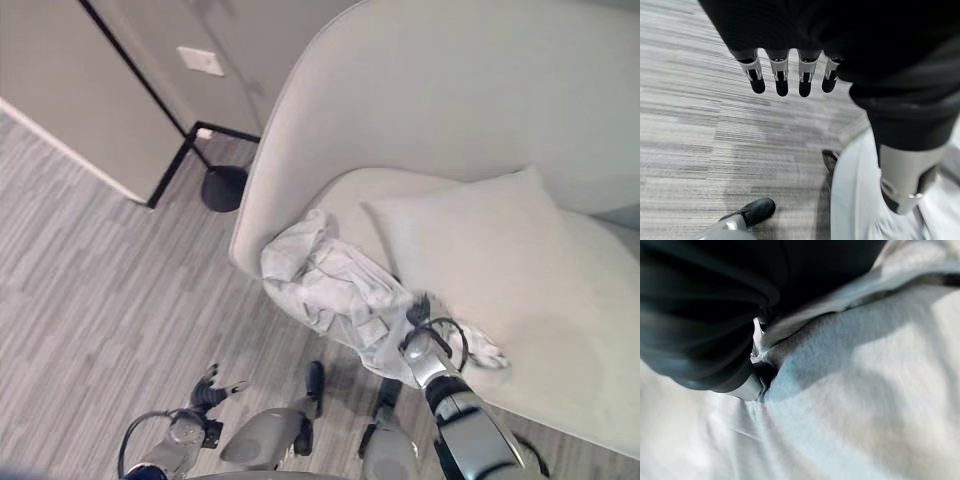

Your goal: Hang the clothes on the sofa on the clothes rack.

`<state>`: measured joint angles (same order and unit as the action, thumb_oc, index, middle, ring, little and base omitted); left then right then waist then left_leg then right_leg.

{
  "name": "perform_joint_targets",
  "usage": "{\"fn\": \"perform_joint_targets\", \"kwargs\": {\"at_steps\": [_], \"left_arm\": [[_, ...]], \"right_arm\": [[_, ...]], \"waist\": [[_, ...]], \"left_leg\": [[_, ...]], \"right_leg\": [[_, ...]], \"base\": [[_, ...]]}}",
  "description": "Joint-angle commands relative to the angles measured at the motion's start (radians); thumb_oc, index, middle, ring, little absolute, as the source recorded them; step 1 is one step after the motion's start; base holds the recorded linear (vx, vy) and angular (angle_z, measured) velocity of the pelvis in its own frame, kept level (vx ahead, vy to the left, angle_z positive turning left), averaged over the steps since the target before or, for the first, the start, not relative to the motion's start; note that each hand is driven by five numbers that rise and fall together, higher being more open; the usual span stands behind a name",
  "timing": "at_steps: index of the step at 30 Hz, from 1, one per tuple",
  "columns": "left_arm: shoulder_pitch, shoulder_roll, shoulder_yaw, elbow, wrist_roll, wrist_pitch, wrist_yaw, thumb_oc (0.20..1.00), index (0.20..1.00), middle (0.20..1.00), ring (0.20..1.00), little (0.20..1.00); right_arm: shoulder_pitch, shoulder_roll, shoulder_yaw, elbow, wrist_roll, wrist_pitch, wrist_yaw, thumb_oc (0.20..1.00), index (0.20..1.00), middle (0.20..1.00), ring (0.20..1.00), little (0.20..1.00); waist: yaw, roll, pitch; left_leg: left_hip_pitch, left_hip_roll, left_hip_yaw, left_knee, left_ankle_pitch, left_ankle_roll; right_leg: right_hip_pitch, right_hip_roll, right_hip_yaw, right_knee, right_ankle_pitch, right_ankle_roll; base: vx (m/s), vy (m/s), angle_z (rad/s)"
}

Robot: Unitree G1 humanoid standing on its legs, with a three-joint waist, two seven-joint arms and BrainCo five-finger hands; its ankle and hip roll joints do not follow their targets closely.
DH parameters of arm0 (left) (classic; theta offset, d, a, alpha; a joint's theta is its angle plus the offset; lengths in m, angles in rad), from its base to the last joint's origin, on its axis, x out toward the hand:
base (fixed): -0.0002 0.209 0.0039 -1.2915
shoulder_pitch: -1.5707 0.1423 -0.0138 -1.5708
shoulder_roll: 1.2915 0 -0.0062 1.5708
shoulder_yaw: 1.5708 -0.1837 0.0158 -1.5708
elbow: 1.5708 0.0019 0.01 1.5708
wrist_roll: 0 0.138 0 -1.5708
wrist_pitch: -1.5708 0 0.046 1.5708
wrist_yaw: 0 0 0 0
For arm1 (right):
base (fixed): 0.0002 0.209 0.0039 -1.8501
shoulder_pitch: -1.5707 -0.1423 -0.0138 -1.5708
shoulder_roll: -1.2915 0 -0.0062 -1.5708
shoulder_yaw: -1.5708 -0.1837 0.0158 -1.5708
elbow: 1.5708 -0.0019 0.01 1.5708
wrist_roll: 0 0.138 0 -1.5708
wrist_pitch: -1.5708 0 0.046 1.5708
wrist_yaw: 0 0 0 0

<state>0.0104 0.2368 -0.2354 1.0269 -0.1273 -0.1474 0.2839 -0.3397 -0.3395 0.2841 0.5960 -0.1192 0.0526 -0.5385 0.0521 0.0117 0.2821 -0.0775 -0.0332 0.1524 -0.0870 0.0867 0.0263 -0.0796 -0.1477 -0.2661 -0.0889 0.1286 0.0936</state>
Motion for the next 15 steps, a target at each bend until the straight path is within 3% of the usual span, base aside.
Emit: {"fn": "perform_joint_targets", "kwargs": {"at_steps": [1,3,5,9,14,15], "left_arm": [[-0.016,0.002,-0.027,0.023,0.004,0.002,0.000,1.000,1.000,1.000,1.000,1.000],[-0.016,-0.001,-0.016,0.011,-0.008,0.004,-0.009,1.000,1.000,1.000,1.000,1.000],[-0.024,0.001,0.005,-0.051,-0.065,0.015,-0.038,1.000,1.000,1.000,1.000,1.000],[-0.029,0.018,0.010,-0.163,-0.107,0.023,-0.055,1.000,1.000,1.000,1.000,1.000],[-0.069,0.054,-0.001,-0.333,-0.145,0.025,-0.068,1.000,1.000,1.000,1.000,1.000],[-0.100,0.083,-0.003,-0.425,-0.118,0.013,-0.052,1.000,1.000,1.000,1.000,1.000]], "right_arm": [[-0.037,-0.123,-0.038,-0.053,0.078,-0.098,-0.038,0.200,0.200,0.200,0.200,0.200],[-0.023,-0.138,-0.054,-0.118,0.074,-0.104,-0.026,0.200,0.200,0.200,0.200,0.200],[-0.035,-0.160,-0.099,-0.300,0.119,-0.131,0.005,0.200,0.200,0.200,0.200,0.200],[-0.087,-0.181,-0.122,-0.420,0.170,-0.138,0.027,0.200,0.200,0.200,0.200,0.200],[-0.330,-0.216,-0.089,-0.500,0.219,-0.133,0.035,0.200,0.200,0.200,0.200,0.200],[-0.452,-0.246,-0.056,-0.514,0.240,-0.135,0.038,0.200,0.200,0.200,0.200,0.200]], "waist": [[0.014,-0.003,-0.092],[0.014,-0.008,-0.109],[0.015,-0.022,-0.150],[0.018,-0.036,-0.197],[0.017,-0.054,-0.256],[0.014,-0.065,-0.275]], "left_leg": [[-0.027,0.059,-0.029,0.000,-0.007,-0.055],[-0.016,0.060,-0.027,0.000,-0.009,-0.053],[0.027,0.065,-0.021,0.000,-0.022,-0.052],[0.062,0.068,-0.020,0.000,-0.030,-0.052],[0.119,0.078,-0.013,0.000,-0.045,-0.054],[0.135,0.082,-0.009,0.000,-0.051,-0.057]], "right_leg": [[0.061,-0.073,0.017,0.055,-0.075,0.060],[0.072,-0.070,0.018,0.049,-0.073,0.060],[0.110,-0.060,0.023,0.043,-0.082,0.059],[0.141,-0.051,0.028,0.040,-0.087,0.057],[0.184,-0.041,0.042,0.051,-0.108,0.051],[0.196,-0.037,0.047,0.051,-0.113,0.049]], "base": [[0.11,-0.056,-0.27],[0.05,-0.020,-0.16],[0.05,-0.018,-0.13],[0.04,-0.017,-0.07],[0.04,-0.012,-0.08],[0.03,-0.017,-0.12]]}}
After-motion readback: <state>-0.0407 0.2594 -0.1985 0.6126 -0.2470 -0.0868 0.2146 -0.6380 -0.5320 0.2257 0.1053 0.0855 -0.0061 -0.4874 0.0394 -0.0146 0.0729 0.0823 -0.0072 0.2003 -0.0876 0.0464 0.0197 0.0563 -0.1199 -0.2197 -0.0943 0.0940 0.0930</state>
